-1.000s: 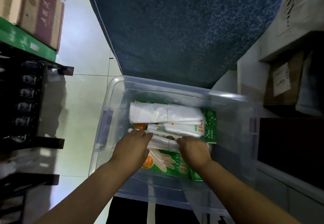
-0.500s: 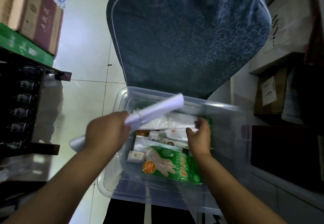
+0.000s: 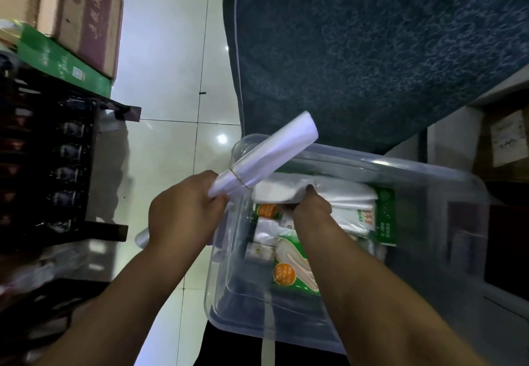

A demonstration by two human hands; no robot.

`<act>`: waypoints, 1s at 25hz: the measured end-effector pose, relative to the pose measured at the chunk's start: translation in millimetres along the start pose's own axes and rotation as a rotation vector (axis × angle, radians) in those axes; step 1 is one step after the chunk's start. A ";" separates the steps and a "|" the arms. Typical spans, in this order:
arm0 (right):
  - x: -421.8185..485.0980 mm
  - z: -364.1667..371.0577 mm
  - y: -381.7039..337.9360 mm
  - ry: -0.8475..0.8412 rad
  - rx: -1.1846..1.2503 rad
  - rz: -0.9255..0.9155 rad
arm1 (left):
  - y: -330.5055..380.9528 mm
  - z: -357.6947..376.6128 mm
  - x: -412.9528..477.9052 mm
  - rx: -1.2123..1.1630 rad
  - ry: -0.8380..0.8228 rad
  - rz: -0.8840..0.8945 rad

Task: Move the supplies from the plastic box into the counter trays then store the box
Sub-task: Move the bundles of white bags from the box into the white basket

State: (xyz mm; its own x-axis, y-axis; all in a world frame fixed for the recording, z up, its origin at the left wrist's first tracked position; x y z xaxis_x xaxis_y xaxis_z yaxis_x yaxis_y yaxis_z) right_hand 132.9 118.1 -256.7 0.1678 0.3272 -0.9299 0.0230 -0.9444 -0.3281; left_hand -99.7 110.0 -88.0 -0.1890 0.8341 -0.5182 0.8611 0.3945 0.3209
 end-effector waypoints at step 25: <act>-351.5 -201.2 11.3 0.031 0.751 -0.990 | 242.3 -22.4 -160.6 -0.713 -0.528 0.698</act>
State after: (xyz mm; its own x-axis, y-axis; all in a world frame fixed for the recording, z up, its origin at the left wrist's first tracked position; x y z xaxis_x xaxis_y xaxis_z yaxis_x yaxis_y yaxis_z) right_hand 272.5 -14.4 99.9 0.4232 0.8771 -0.2274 -0.4147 -0.0357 -0.9093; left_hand 128.7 80.3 90.7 0.5968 0.7576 -0.2642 0.2022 0.1767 0.9633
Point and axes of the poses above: each hand's wrist, its own x-axis towards the middle knuckle, its own z-axis out of the palm, y = z × x, the point moved 7 cm from there along x, towards the middle knuckle, and after that the axes turned 14 degrees about -y, right-handed, at the moved point
